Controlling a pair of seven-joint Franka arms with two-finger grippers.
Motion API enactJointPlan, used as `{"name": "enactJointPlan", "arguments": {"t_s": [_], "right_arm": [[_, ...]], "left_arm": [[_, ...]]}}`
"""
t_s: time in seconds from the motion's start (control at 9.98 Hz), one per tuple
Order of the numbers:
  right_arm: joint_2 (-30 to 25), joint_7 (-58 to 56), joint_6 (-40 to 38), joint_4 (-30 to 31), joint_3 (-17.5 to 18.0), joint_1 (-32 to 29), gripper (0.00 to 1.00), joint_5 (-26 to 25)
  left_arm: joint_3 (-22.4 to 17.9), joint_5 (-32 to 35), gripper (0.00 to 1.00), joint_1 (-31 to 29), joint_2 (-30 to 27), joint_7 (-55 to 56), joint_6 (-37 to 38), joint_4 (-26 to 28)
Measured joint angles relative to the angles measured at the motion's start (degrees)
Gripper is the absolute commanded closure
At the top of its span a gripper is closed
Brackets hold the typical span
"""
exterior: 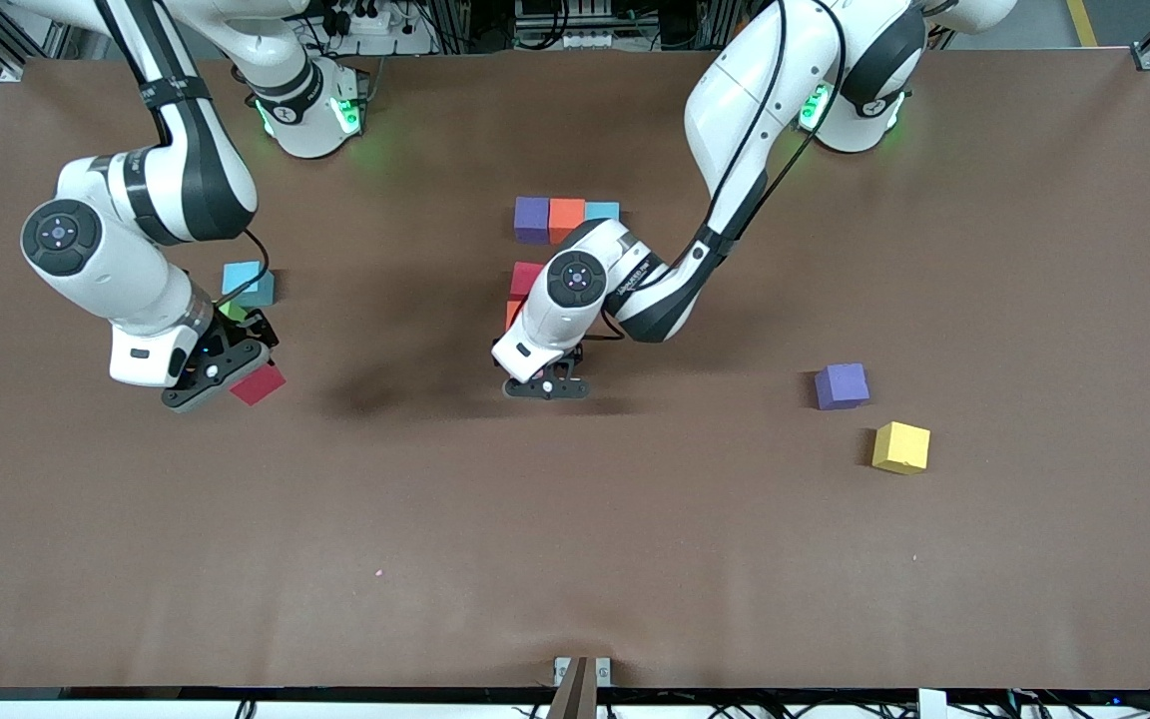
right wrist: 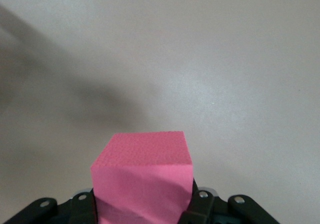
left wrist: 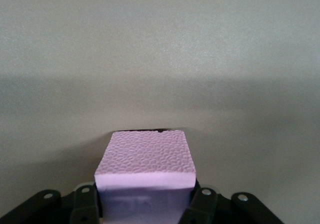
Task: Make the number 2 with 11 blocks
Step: 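Place the lavender cube on the figure while the right gripper holds pink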
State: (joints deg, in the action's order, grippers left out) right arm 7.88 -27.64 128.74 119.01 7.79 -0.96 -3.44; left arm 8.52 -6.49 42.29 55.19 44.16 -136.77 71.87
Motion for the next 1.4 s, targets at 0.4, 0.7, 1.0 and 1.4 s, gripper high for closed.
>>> {"name": "enactJointPlan", "arguments": {"t_s": [0.4,0.7,1.0,1.4], "right_arm": [[0.07,0.4,0.0,0.0,0.0,0.18,0.74,0.03],[0.07,1.05,0.0,-0.05,0.0,0.2,0.74,0.04],[0.08,2.66,0.0,-0.24,0.0,1.18,0.74,0.06],[0.11,4.77,0.0,-0.38,-0.04,2.56,0.74,0.06]], "left_arm": [[0.11,0.0,0.34,0.09,0.04,-0.03,0.0,0.0],[0.12,0.0,0.0,0.12,0.45,-2.11,0.01,0.01],[0.66,-0.01,0.0,0.14,0.77,-2.78,-0.04,-0.37],[0.19,-0.08,0.0,0.6,-1.99,0.71,-0.36,-2.2]]}}
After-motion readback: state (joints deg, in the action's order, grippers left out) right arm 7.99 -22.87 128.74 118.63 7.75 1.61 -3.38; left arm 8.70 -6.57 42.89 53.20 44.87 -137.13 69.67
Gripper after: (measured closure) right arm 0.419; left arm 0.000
